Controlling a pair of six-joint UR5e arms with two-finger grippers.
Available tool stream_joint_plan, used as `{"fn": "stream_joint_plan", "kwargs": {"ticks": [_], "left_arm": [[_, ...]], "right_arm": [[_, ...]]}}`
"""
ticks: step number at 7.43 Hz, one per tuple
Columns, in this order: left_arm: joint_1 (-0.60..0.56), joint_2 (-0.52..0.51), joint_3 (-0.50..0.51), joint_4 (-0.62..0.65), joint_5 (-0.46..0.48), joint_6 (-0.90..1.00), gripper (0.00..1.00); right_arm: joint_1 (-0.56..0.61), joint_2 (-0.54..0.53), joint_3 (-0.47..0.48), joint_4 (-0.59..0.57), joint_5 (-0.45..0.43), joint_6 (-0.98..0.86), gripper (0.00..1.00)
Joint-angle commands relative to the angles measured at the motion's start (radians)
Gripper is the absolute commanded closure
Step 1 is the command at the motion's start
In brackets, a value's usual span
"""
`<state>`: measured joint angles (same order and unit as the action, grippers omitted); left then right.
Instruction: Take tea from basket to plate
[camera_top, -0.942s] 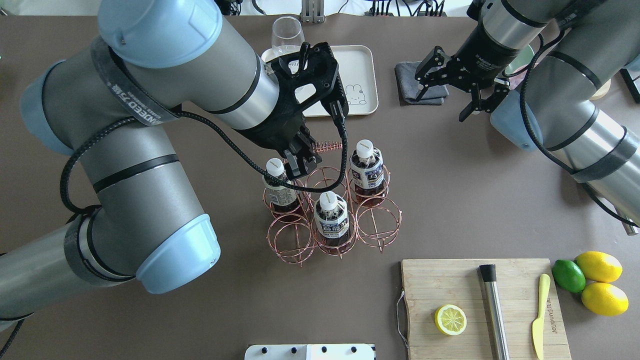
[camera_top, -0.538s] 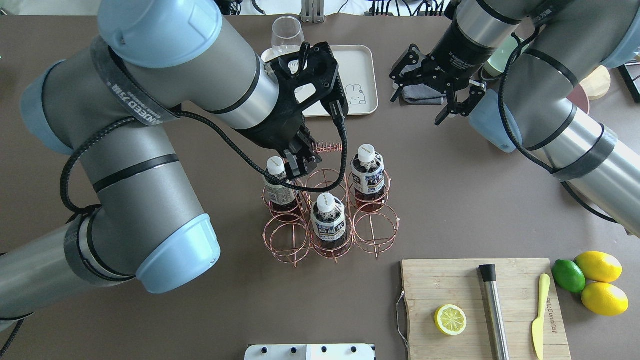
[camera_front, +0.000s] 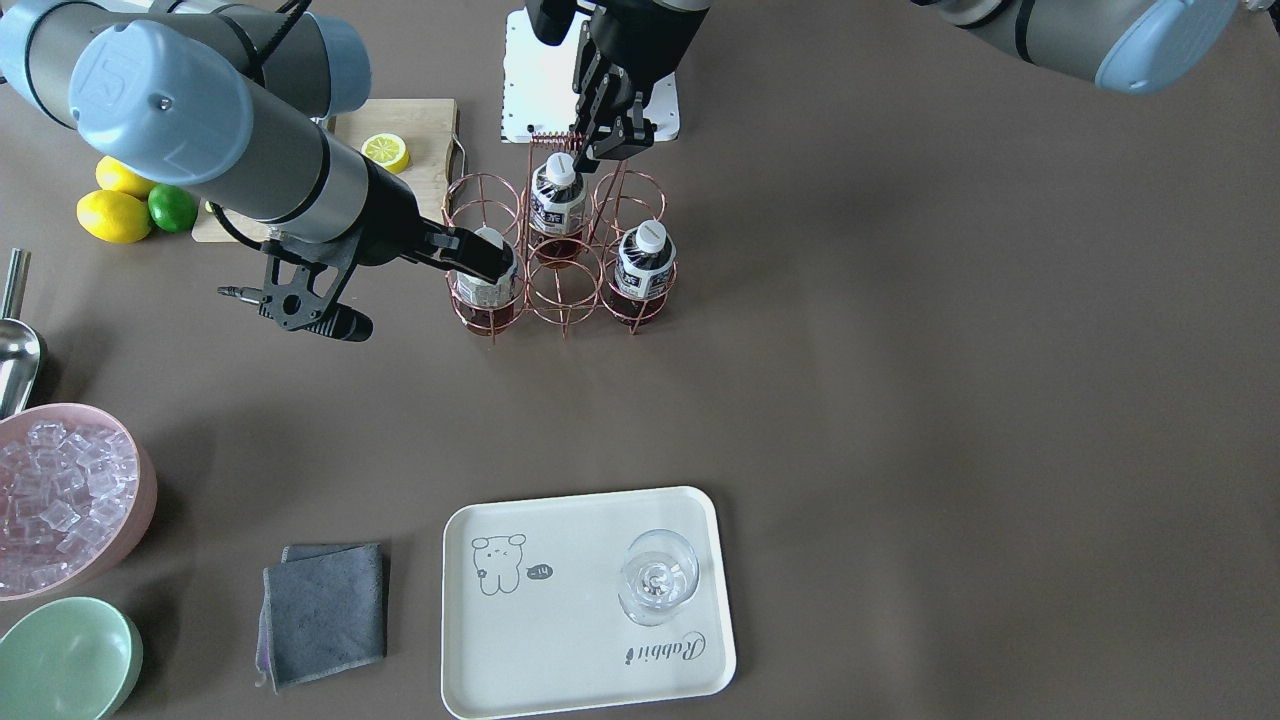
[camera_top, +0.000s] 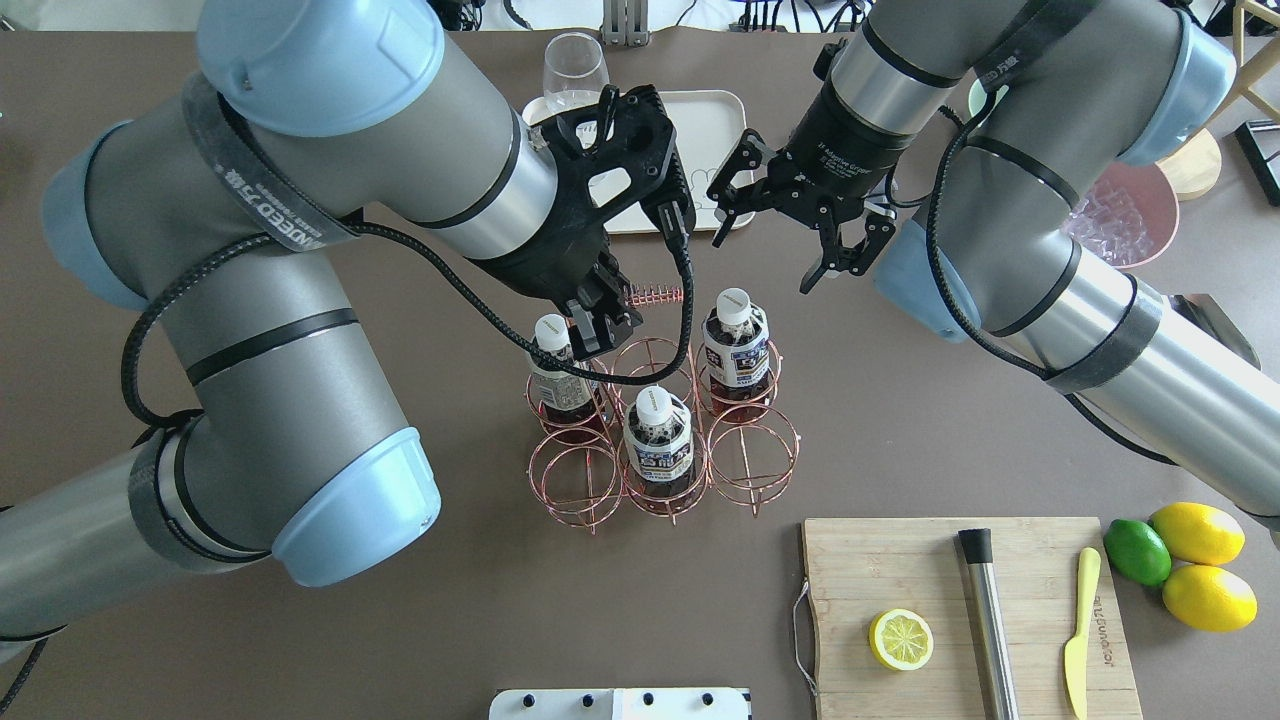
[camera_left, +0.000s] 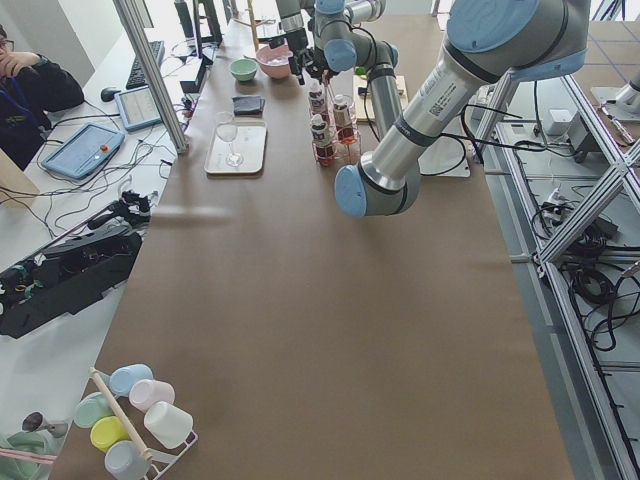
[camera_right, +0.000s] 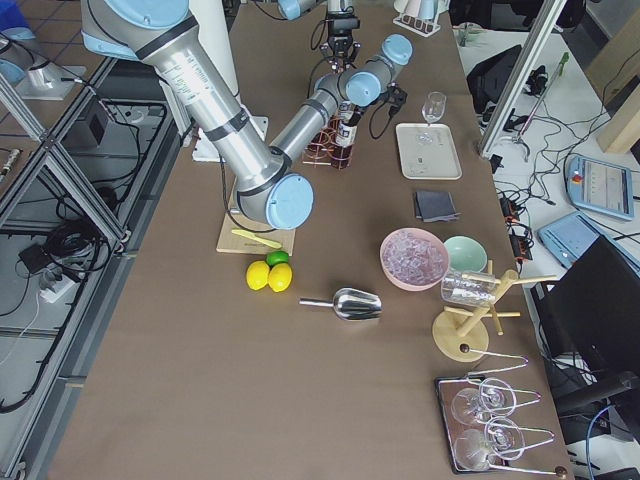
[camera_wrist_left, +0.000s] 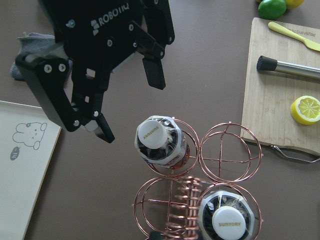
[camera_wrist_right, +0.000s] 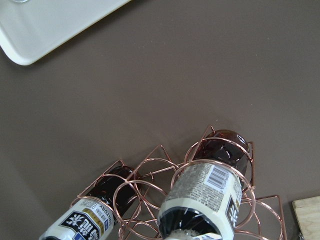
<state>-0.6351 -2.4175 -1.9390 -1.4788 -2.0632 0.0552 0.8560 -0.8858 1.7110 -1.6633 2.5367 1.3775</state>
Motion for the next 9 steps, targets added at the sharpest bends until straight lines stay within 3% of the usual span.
{"fn": "stream_joint_plan", "kwargs": {"ticks": [1,3,5,8,9], "left_arm": [[0.000,0.001,-0.002,0.000,0.000,0.000,1.00],[0.000,0.000,-0.002,0.000,0.000,0.000,1.00],[0.000,0.001,0.000,-0.005,0.000,0.000,1.00],[0.002,0.000,-0.005,-0.005,-0.002,0.000,1.00],[0.000,-0.002,-0.008,-0.006,-0.002,0.000,1.00]], "right_arm": [[-0.040,0.001,0.006,0.002,-0.006,0.002,0.19],[-0.043,0.001,0.009,0.002,-0.006,0.000,0.35],[-0.045,-0.001,0.018,0.002,-0.006,0.005,0.40],[-0.043,-0.007,0.022,0.002,-0.006,0.003,0.56],[-0.043,-0.007,0.024,0.002,-0.006,-0.003,0.82]]}}
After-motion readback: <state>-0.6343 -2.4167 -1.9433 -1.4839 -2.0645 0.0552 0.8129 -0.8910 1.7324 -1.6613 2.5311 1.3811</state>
